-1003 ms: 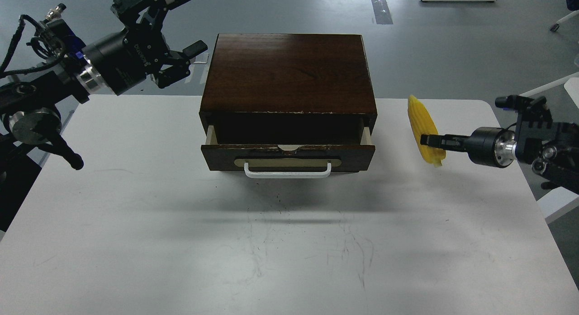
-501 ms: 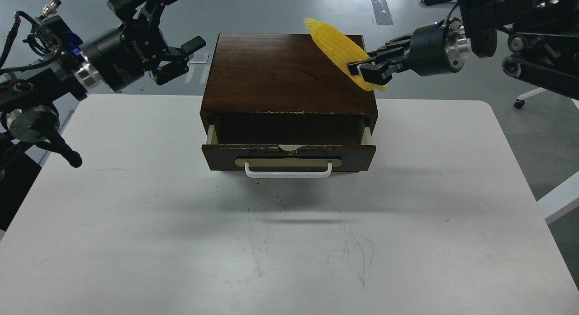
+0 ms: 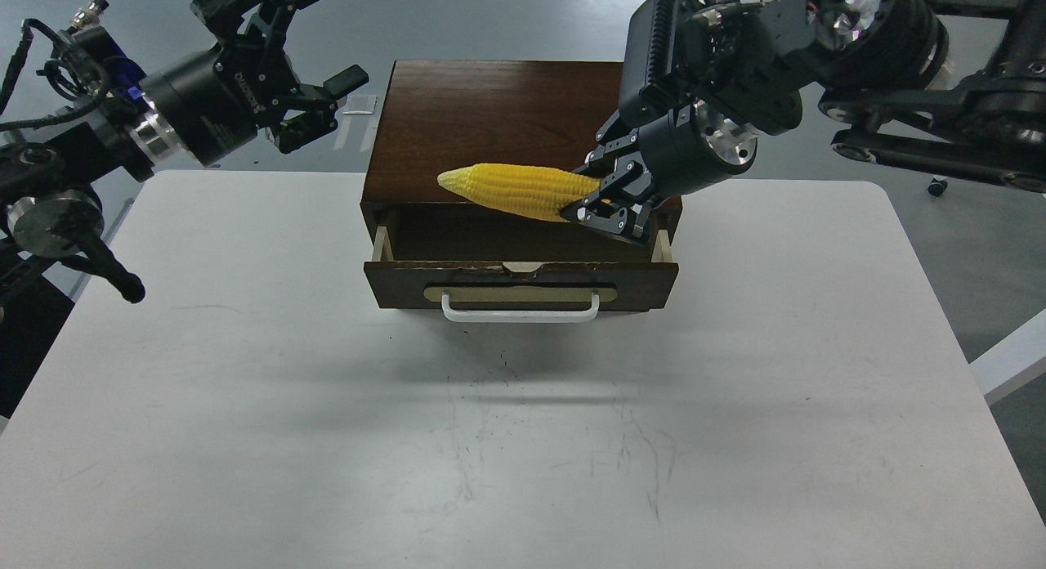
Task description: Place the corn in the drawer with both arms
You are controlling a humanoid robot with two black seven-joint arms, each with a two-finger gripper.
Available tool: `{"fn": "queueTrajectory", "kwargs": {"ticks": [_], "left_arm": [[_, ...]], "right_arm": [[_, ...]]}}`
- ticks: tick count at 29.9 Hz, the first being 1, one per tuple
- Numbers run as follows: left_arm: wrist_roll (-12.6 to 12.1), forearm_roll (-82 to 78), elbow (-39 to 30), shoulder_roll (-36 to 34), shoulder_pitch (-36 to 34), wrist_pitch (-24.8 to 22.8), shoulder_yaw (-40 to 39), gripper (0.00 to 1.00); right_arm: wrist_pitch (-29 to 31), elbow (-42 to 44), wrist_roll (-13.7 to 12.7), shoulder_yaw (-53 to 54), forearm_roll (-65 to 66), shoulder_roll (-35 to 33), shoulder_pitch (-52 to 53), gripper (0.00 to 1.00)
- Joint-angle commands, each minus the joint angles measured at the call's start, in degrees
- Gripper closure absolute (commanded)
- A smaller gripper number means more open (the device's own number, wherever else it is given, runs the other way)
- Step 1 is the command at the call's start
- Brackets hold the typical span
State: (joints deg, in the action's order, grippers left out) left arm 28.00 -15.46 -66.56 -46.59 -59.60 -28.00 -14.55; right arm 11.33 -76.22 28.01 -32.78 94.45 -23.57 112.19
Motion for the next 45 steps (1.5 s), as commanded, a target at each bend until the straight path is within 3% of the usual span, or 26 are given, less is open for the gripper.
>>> {"fn": "queueTrajectory", "kwargs": {"ticks": [1, 11, 17, 23, 27, 32, 36, 45], "left_arm": [[0.0, 0.0, -0.1, 0.0, 0.0, 0.0, 0.0, 0.01], [0.0, 0.0, 0.0, -0.1, 0.0, 0.0, -0.1, 0.01], [0.0, 0.1, -0.1, -0.2, 0.0, 0.0, -0.6, 0.01], [0.0, 0.0, 0.0, -0.2, -0.1, 0.0, -0.9, 0.01], [0.0, 0.1, 0.0, -0.2, 0.0, 0.0, -0.9, 0.01], [0.0, 0.0, 0.0, -0.3, -0.1, 0.0, -0.9, 0.01], [0.0, 0.1, 0.0, -0.3, -0.1, 0.0, -1.1, 0.01], [0.0, 0.1, 0.0, 0.1, 0.1, 0.0, -1.4, 0.01]], "right_arm": [[-1.0, 0.2, 0.0, -1.0, 2.0, 1.2, 0.1, 0.60], [-2.4, 4.3, 0.0, -3.9, 2.5, 6.0, -1.0, 0.60], [-2.6, 4.9, 0.0, -3.9, 2.1, 6.9, -3.0, 0.51], [-2.6, 4.9, 0.0, -3.9, 2.1, 6.7, -3.7, 0.38], [-2.6, 4.9, 0.0, -3.9, 1.8, 6.6, -3.7, 0.21], [-2.6, 4.9, 0.0, -3.7, 1.3, 6.2, -3.6, 0.10], [-2.6, 5.0, 0.0, -1.9, -6.5, 4.6, -3.0, 0.01], [-3.0, 5.6, 0.0, 2.6, -45.4, -5.8, -7.9, 0.00]]}}
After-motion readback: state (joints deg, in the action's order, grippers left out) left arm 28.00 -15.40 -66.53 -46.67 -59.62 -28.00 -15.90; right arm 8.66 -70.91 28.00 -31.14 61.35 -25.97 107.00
